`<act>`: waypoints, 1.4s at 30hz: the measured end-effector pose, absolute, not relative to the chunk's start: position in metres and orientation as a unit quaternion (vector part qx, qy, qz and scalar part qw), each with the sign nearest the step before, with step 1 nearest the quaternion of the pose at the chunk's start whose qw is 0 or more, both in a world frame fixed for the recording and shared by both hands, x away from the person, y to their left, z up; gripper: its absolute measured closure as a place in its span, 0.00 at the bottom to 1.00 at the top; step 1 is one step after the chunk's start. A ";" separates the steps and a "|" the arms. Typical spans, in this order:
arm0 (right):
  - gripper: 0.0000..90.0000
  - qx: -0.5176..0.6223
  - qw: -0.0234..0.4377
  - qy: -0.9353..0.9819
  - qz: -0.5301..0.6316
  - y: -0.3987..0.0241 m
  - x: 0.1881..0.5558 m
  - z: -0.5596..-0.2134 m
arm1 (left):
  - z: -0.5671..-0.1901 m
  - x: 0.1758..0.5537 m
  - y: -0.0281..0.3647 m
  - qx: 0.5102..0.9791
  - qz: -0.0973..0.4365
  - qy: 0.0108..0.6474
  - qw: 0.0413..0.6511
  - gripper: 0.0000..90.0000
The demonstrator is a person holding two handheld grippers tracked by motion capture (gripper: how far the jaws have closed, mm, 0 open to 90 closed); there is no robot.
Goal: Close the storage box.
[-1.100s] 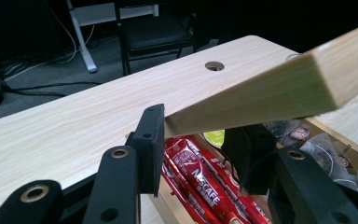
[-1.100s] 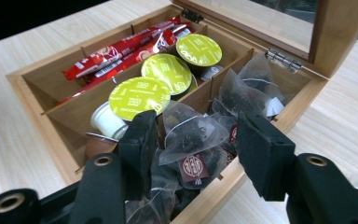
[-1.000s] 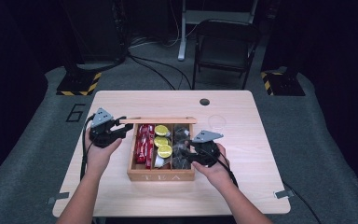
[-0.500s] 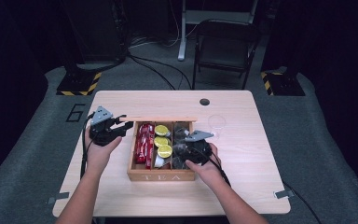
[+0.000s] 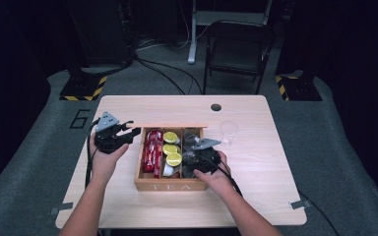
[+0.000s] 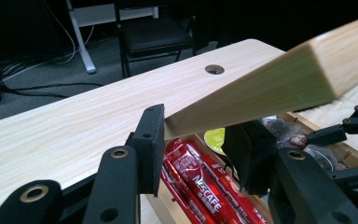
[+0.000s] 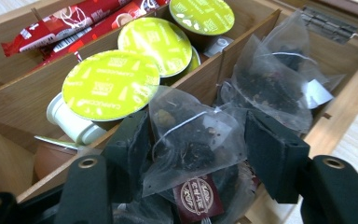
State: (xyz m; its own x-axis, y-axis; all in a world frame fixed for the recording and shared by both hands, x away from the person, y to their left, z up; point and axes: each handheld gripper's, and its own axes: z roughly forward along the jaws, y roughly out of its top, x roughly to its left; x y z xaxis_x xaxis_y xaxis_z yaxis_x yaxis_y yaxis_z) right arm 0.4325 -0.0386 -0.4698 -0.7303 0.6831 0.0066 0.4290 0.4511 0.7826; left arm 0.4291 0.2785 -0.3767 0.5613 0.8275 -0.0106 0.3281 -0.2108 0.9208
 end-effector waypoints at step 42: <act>0.76 0.317 0.155 0.829 0.435 -0.044 0.429 -0.448 | -0.377 0.429 0.279 0.737 0.253 0.392 0.489 0.65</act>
